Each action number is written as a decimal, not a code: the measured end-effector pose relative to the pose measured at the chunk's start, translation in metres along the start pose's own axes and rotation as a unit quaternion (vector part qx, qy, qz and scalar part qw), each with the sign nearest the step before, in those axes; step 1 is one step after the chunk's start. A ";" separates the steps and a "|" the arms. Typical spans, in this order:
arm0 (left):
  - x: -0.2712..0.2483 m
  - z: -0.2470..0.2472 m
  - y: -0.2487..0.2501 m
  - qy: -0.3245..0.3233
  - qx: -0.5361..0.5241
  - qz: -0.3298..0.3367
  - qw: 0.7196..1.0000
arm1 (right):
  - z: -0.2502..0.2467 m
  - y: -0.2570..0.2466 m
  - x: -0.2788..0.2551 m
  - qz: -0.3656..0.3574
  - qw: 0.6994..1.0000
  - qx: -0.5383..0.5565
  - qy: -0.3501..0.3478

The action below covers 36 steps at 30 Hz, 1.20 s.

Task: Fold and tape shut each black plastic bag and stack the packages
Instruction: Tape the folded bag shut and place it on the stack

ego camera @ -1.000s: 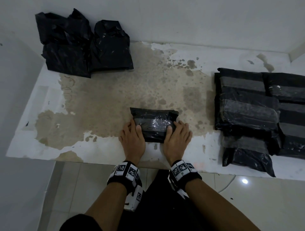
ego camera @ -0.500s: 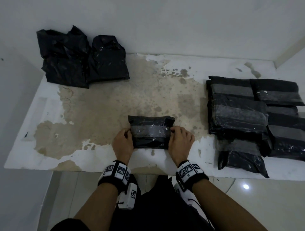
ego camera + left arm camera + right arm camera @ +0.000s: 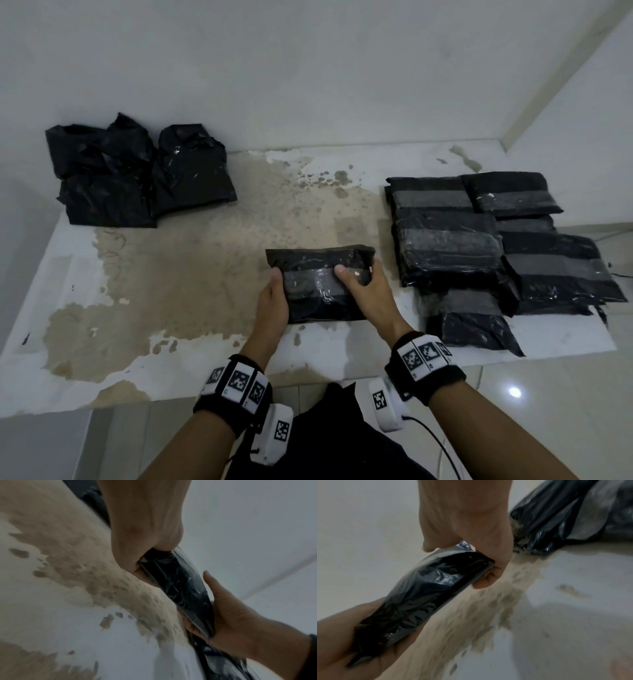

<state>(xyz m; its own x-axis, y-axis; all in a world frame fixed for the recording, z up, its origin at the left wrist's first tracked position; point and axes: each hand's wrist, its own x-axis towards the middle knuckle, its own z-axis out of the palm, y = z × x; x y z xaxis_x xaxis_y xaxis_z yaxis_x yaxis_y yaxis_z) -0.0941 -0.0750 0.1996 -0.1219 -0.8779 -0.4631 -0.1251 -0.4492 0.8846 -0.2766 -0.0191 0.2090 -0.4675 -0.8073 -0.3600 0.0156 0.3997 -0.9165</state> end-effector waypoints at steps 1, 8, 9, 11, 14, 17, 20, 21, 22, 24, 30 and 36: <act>-0.002 0.007 0.002 -0.017 -0.006 0.002 1.000 | -0.009 -0.003 -0.003 -0.002 1.000 0.012 -0.001; 0.013 0.013 -0.045 -0.090 0.366 0.193 0.906 | -0.110 -0.015 -0.025 -0.007 0.998 0.024 0.056; 0.017 0.011 -0.056 -0.092 0.460 0.213 0.857 | -0.130 -0.012 -0.030 -0.007 0.997 0.013 0.074; 0.019 0.008 -0.072 -0.104 0.551 0.210 0.801 | -0.171 -0.003 -0.038 -0.003 0.993 -0.021 0.117; 0.016 0.007 -0.078 -0.098 0.564 0.222 0.790 | -0.217 0.016 -0.046 0.029 0.978 -0.107 0.178; 0.016 0.005 -0.076 -0.083 0.571 0.237 0.781 | -0.232 0.032 -0.041 0.055 0.966 -0.151 0.201; 0.014 0.005 -0.074 -0.095 0.579 0.233 0.776 | -0.232 0.042 -0.022 0.058 0.954 -0.191 0.222; 0.014 0.004 -0.073 -0.095 0.581 0.235 0.773 | -0.230 0.043 -0.017 0.054 0.948 -0.210 0.234; 0.014 0.003 -0.072 -0.095 0.583 0.238 0.771 | -0.229 0.044 -0.013 0.054 0.939 -0.233 0.246; 0.015 0.001 -0.070 -0.099 0.586 0.235 0.769 | -0.225 0.043 -0.012 0.048 0.923 -0.271 0.271; 0.020 -0.003 -0.068 -0.108 0.585 0.228 0.771 | -0.218 0.038 -0.021 -0.001 0.897 -0.296 0.329; 0.027 -0.006 -0.055 -0.110 0.594 0.230 0.763 | -0.188 0.014 -0.023 -0.075 0.868 -0.343 0.352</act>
<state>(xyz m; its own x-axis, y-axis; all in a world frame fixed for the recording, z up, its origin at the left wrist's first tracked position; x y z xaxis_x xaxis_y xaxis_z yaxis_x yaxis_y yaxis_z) -0.0842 -0.0750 0.1392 -0.5684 -0.7893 -0.2323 -0.8070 0.4800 0.3439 -0.4321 0.0866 0.2370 -0.8465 -0.5041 0.1711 -0.5090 0.6723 -0.5376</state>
